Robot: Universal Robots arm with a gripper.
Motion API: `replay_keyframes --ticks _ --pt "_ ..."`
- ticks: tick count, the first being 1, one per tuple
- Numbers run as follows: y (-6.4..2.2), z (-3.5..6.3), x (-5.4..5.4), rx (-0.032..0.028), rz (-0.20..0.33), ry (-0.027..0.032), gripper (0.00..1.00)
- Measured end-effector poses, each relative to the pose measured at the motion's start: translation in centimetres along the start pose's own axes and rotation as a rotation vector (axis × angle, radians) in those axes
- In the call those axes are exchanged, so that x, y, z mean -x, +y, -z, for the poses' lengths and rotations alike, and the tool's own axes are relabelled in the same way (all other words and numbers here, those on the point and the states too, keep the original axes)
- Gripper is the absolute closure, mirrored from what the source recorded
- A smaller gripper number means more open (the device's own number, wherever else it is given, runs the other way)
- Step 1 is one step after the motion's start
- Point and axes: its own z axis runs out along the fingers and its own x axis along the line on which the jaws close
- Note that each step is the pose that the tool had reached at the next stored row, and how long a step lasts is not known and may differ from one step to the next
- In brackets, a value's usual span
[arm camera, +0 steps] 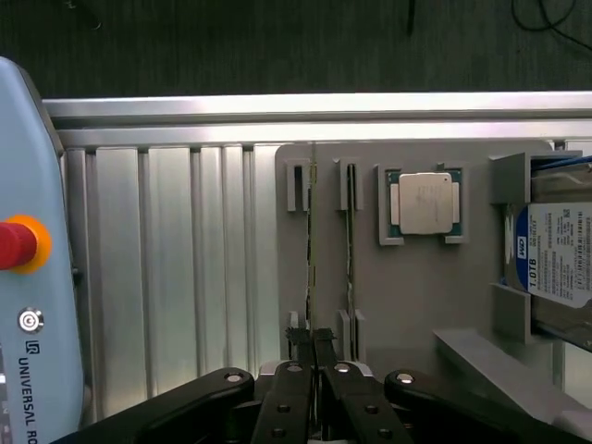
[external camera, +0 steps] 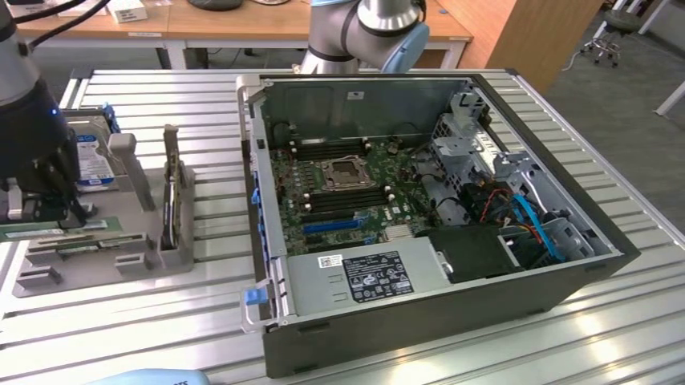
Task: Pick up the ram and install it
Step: 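Pick up the ram and move it above insertion slot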
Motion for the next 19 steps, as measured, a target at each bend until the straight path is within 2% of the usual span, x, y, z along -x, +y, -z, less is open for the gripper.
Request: replay_keyframes --ticks 13,19 --pt "0.09 3.05 0.0 0.0001 -0.012 -0.0033 0.88" --pt "0.1 4.09 0.0 0.0001 -0.012 -0.0033 0.88"
